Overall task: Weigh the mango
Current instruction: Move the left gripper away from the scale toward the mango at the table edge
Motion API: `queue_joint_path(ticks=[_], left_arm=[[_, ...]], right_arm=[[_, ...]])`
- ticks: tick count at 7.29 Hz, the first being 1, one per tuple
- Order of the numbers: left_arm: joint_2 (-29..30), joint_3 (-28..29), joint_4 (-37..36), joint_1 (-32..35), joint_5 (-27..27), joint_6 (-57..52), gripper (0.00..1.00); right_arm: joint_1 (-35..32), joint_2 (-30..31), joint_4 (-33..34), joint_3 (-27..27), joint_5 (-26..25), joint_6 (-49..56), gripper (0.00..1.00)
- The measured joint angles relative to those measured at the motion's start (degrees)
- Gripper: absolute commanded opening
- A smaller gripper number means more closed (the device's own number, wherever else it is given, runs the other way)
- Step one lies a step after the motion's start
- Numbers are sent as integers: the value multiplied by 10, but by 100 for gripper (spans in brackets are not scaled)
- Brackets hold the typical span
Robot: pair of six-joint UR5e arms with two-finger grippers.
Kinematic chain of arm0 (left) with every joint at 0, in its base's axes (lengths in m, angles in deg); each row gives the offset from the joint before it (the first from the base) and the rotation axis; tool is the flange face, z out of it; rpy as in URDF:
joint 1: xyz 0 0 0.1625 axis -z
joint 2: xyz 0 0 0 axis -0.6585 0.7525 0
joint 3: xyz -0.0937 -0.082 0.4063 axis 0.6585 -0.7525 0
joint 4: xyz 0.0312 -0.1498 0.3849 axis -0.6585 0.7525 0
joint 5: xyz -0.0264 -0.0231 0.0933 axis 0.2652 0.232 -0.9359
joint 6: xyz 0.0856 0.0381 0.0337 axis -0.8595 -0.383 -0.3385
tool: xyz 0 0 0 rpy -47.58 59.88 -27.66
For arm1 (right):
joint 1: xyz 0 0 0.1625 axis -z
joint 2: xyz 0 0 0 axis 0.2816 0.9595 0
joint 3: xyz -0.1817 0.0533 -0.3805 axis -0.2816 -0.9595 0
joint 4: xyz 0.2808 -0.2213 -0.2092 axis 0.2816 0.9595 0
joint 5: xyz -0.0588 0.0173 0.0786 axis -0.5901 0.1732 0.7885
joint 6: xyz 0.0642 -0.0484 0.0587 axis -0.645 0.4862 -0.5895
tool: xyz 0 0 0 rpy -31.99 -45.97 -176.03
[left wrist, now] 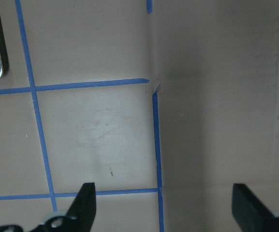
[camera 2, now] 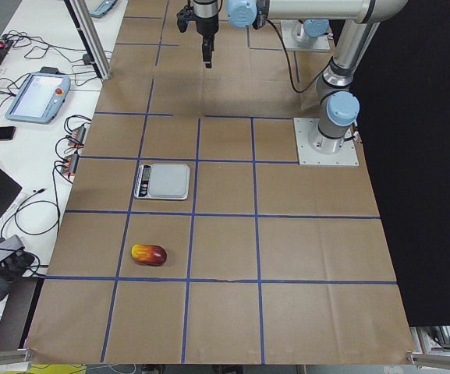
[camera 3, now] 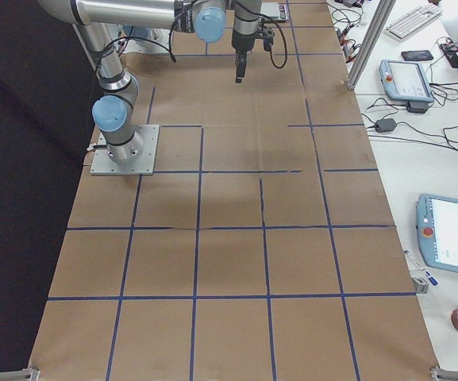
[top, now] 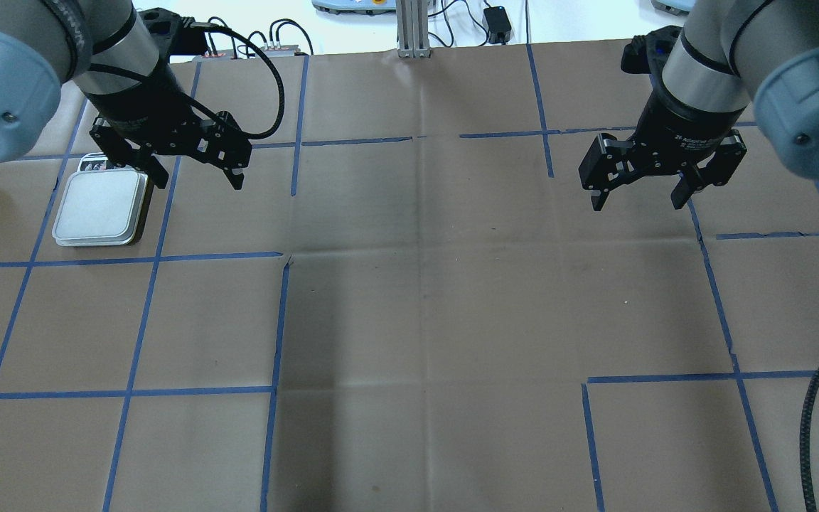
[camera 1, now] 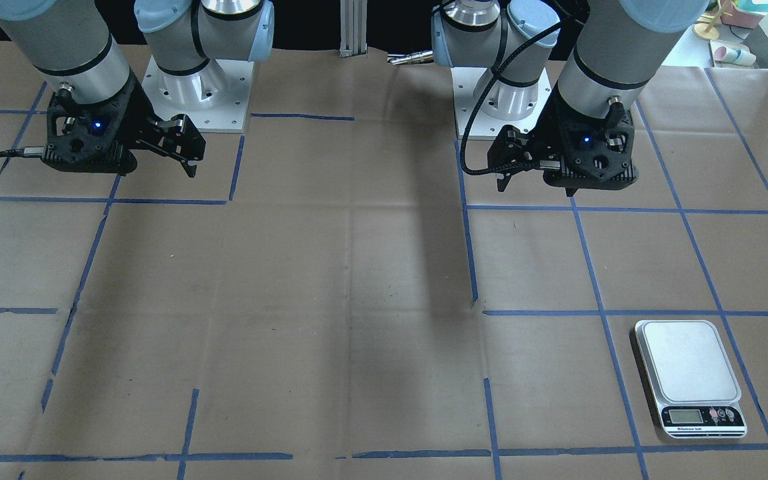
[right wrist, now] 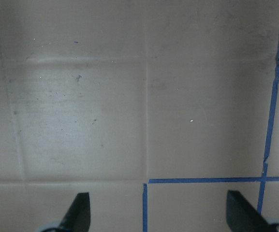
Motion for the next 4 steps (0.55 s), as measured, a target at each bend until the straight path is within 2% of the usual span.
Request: queue_joint_path(ticks=[4], left_arm=[[3, 5, -2, -2, -1, 0, 100]], right_arm=[[0, 0, 0, 0, 0, 0, 100]])
